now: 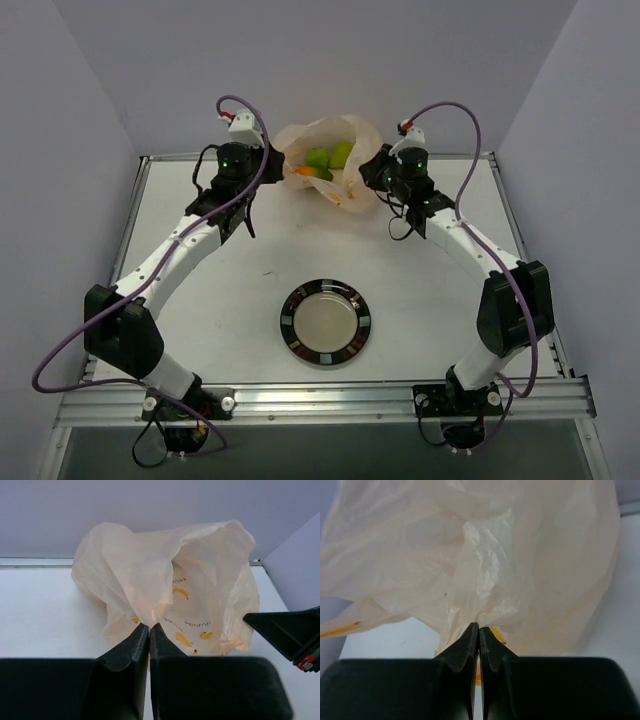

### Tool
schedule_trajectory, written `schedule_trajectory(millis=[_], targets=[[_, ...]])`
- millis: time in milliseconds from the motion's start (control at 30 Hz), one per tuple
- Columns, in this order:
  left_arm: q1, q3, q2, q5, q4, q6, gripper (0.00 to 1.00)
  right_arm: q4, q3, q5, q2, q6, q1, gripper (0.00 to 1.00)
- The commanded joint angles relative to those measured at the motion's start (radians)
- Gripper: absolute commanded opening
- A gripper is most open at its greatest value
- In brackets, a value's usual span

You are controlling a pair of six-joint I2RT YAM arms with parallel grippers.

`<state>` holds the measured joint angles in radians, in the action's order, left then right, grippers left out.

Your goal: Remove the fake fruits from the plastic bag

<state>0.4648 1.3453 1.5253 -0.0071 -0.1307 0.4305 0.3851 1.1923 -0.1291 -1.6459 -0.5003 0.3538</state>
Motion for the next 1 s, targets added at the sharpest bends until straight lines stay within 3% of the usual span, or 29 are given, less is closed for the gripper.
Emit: schedule_trajectory(millis=[0,200,367,633,800,833,933,967], targets=[[-0.017,0.103,-0.028,0.076,0.051,0.073,0.02,-0.055,0.159,-0.024,0.1,0.051,-0.004,0.0],[-0.086,0.204,-0.05,0.147,0.106,0.105,0.02,-0.146,0.309,-0.023,0.11,0.071,-0.013,0.0],[-0.107,0.175,-0.071,0.122,0.125,0.106,0.02,-0.138,0.28,-0.043,0.091,0.063,-0.036,0.0],[-0.1,-0.159,-0.088,0.078,-0.001,0.201,0.02,-0.032,-0.004,-0.018,0.032,0.071,-0.113,0.0],[-0.077,-0.287,-0.088,0.062,-0.098,0.244,0.02,-0.003,-0.054,-0.017,0.012,0.049,-0.165,0.02],[-0.057,-0.311,-0.09,0.064,-0.124,0.251,0.02,-0.02,-0.054,-0.011,0.035,0.048,-0.165,0.06],[-0.008,-0.331,-0.111,0.024,-0.132,0.24,0.02,-0.101,-0.03,0.049,0.133,0.074,-0.156,0.54],[0.003,-0.34,-0.129,0.018,-0.138,0.238,0.02,-0.123,-0.025,0.069,0.164,0.081,-0.145,0.79]])
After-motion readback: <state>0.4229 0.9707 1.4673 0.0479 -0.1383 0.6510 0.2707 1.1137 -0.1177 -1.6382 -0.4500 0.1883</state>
